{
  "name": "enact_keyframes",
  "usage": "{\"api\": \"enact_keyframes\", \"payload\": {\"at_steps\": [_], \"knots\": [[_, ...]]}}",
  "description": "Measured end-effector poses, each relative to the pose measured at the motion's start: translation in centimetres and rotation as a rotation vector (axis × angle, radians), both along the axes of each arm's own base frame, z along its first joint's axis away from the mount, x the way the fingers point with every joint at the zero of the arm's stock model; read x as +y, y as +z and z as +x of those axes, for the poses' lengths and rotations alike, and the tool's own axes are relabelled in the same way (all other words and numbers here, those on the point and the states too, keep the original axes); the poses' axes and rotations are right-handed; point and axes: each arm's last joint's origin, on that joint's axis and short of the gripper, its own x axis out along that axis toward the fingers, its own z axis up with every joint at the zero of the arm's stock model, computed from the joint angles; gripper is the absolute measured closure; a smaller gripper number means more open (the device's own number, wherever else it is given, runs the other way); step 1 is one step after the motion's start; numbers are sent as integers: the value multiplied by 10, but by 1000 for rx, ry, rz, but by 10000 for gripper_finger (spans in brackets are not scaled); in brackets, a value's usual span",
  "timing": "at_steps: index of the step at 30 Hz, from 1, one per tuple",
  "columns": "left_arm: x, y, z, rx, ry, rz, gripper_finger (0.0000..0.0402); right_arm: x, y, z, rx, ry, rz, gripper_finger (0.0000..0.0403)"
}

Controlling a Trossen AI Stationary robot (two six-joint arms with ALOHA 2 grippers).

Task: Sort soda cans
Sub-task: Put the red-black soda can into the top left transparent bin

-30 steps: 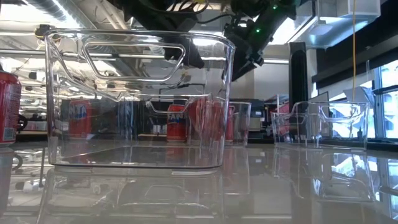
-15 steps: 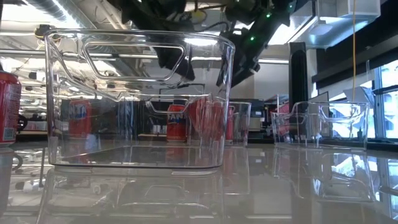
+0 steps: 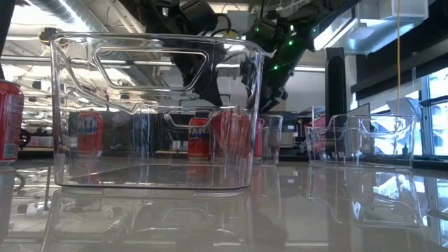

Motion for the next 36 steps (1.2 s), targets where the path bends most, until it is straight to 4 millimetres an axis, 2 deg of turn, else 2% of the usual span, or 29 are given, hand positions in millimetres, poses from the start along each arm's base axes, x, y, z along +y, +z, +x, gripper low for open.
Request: {"api": "enact_keyframes", "payload": {"at_steps": [4, 9, 15, 23, 30, 32, 36], "knots": [[1, 1, 1, -7, -5, 9, 361, -4, -4, 3, -3, 2, -23, 315], [6, -5, 5, -20, -5, 10, 361, -4, -12, 8, -9, 33, 12, 336], [10, -7, 8, -42, -7, 15, 361, -5, -24, 12, 5, 49, 40, 338], [16, -1, 14, -133, -10, 61, 361, -5, -25, 14, -16, 63, 56, 338], [25, -1, 10, -128, 16, 64, 361, -5, -28, 17, -21, 76, 67, 338], [25, -3, 9, -112, 22, 54, 361, -6, -29, 16, -13, 66, 59, 338], [16, 8, 2, -60, 24, 15, 361, -9, -29, 13, 7, 52, 64, 338]]}}
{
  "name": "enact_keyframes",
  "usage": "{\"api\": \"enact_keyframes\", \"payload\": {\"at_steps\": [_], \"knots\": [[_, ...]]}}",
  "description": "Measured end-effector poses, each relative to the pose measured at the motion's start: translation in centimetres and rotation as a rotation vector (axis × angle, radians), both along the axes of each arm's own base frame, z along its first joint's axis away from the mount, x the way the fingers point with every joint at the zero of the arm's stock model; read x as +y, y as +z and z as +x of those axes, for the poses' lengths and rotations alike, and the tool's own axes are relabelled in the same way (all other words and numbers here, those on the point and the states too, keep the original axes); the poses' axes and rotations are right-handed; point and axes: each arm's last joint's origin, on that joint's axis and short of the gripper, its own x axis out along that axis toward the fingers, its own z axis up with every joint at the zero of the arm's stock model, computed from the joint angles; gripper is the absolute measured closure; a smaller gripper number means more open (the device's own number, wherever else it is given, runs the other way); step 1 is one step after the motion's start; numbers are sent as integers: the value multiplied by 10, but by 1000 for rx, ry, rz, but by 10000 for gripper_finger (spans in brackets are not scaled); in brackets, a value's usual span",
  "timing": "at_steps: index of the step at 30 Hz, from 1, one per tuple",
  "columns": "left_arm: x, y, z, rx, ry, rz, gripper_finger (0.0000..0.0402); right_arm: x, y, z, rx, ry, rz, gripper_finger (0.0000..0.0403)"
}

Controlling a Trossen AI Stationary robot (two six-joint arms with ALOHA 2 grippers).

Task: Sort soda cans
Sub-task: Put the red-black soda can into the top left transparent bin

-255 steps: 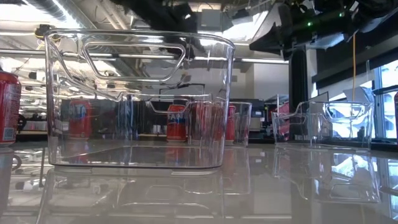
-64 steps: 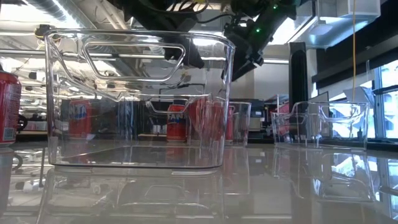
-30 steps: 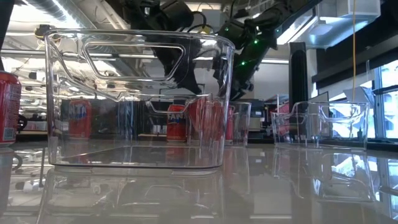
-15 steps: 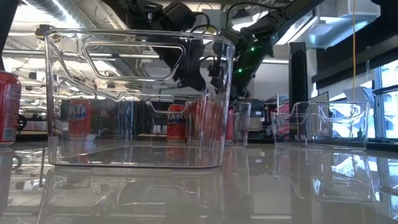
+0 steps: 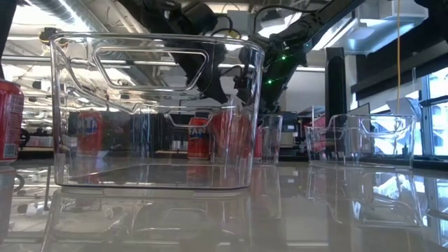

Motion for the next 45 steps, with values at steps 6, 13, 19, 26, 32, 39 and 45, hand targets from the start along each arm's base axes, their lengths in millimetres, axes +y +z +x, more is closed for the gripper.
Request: {"api": "enact_keyframes", "payload": {"at_steps": [6, 13, 19, 26, 32, 39, 45], "knots": [[-9, -6, -5, 47, -13, -26, 361, -11, 5, -8, -20, -5, 47, 338], [-6, -11, -3, -15, 5, -17, 361, -16, -6, -8, -2, 4, 95, 338], [-4, -11, 3, -70, -24, -11, 361, -18, -20, -1, -8, 14, 118, 338], [-3, -11, 3, -66, -19, -23, 361, -18, -20, -1, -11, 16, 124, 338], [-8, 3, -4, -92, -18, -26, 361, -18, -20, 0, -18, 22, 117, 338], [-5, -15, 2, -39, -25, -41, 361, -18, -20, 0, -20, 23, 116, 338], [6, -22, 10, -95, -10, -22, 361, -18, -20, 0, -18, 22, 117, 338]]}}
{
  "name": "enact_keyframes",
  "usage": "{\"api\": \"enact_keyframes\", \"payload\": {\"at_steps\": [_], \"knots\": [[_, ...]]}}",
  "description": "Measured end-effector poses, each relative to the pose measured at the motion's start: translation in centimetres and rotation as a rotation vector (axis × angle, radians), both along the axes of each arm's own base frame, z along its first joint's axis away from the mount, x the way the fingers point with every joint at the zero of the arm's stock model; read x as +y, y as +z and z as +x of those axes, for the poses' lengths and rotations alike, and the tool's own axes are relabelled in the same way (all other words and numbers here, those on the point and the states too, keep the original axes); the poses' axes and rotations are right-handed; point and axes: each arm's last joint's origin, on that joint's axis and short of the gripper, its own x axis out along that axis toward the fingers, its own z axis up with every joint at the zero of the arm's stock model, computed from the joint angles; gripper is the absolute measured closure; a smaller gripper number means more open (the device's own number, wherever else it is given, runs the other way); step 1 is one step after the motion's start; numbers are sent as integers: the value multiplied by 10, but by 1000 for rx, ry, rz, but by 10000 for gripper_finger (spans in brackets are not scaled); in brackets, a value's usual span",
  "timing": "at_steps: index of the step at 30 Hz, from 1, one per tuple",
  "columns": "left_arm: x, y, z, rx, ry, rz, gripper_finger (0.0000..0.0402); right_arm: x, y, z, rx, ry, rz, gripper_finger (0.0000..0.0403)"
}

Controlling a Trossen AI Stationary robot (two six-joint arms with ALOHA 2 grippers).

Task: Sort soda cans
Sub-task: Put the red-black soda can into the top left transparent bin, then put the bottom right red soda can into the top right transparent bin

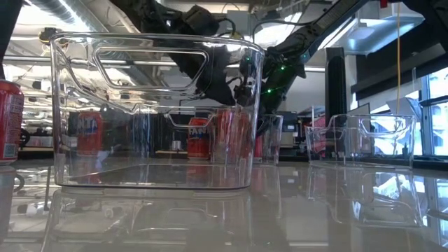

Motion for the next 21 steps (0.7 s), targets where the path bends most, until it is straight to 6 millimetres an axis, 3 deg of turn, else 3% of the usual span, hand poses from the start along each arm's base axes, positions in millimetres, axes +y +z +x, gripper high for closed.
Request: {"api": "enact_keyframes", "payload": {"at_steps": [8, 12, 17, 21], "knots": [[21, -3, -6, -6, 65, -4, 361, -1, 0, 1, 5, -18, -32, 338], [19, -2, -6, -6, 64, -7, 361, -1, 7, -1, -5, -23, -46, 338], [3, 13, -7, -19, 23, 11, 361, 4, 36, -11, -52, -22, -67, 338], [-12, 49, -14, -123, -11, 45, 361, 12, 70, -29, -80, -16, -83, 338]]}}
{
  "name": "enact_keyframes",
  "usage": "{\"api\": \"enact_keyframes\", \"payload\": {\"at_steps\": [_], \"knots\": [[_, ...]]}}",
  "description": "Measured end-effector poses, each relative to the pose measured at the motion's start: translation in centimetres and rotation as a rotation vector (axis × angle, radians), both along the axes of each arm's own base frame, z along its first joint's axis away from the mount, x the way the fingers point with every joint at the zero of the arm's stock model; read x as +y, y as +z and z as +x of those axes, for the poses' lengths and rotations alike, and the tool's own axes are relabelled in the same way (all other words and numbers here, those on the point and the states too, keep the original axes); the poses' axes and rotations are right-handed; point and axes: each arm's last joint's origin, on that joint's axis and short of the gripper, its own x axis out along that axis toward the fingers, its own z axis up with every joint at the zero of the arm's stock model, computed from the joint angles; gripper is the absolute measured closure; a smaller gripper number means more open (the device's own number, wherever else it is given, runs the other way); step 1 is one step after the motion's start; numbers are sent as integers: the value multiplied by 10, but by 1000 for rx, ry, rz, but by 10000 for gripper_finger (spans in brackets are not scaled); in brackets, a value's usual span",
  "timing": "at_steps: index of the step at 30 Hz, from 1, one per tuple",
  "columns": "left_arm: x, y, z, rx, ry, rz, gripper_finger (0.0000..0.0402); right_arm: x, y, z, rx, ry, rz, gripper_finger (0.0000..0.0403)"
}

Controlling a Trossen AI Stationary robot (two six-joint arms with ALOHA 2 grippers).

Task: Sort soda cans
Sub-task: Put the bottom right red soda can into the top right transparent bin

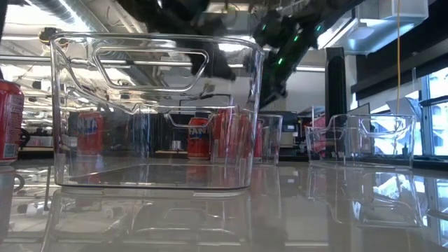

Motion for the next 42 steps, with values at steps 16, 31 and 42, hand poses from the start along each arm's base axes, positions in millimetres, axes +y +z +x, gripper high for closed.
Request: {"api": "enact_keyframes", "payload": {"at_steps": [16, 31, 42], "knots": [[-80, 41, -80, 78, 56, 8, 361, 120, 99, -112, 94, 61, 59, 338], [-92, 36, -87, 28, 21, 0, 361, 156, 110, -153, 116, 37, 265, 338], [-92, 36, -87, 37, 18, 3, 361, 168, 99, -180, 411, -145, 431, 198]]}}
